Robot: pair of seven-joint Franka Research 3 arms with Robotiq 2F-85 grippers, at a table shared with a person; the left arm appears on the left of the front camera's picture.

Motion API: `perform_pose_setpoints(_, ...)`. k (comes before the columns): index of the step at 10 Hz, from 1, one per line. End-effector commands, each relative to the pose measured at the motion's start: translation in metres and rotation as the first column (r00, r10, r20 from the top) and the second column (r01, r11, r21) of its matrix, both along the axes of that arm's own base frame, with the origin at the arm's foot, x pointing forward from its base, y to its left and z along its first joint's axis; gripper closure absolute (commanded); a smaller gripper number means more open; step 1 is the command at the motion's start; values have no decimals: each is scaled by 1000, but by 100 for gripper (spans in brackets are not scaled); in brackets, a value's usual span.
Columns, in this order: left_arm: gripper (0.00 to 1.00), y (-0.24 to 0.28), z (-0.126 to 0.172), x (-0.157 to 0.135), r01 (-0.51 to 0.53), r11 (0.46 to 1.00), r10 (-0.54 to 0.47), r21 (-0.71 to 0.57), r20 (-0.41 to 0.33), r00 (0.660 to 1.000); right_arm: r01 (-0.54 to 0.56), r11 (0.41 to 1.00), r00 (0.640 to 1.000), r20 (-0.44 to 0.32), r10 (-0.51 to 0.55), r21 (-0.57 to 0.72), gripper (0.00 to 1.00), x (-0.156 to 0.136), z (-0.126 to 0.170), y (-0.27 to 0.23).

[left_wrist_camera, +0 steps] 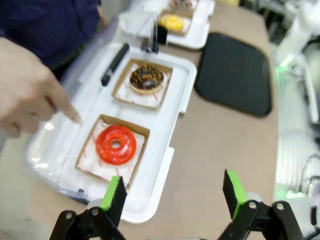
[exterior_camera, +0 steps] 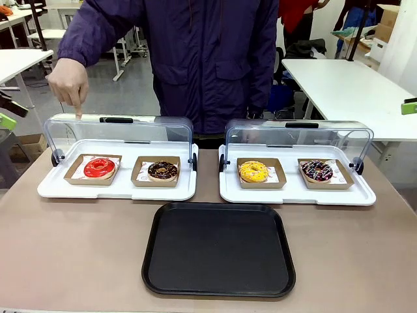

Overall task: Move the first donut from the left to the tray.
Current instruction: Pick up the Paper togo box containing the Donut indicated by the person and place it on the Handle tray.

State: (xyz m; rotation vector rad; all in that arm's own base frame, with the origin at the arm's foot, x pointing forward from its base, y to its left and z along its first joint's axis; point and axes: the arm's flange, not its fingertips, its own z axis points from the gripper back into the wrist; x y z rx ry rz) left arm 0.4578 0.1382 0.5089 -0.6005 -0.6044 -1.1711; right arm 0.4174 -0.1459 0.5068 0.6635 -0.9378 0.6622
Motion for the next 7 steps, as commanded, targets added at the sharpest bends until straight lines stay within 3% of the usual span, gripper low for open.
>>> perform_pose_setpoints(1,0,-22,1,16,51,982,-44,183,-42,998,-2,1000,1000,21,1,16,0,2,1,0)
perform_pose_setpoints(4,0,-67,-32,28,132,918,-117,375,-64,991,-2,1000,1000,21,1,16,0,2,1,0)
perform_pose_setpoints(5,0,-75,-48,28,114,891,-124,439,-6,992,-2,1000,1000,21,1,16,0,2,1,0)
perform_pose_setpoints(7,0,-75,-80,32,134,890,-151,436,5,989,-2,1000,1000,21,1,16,0,2,1,0)
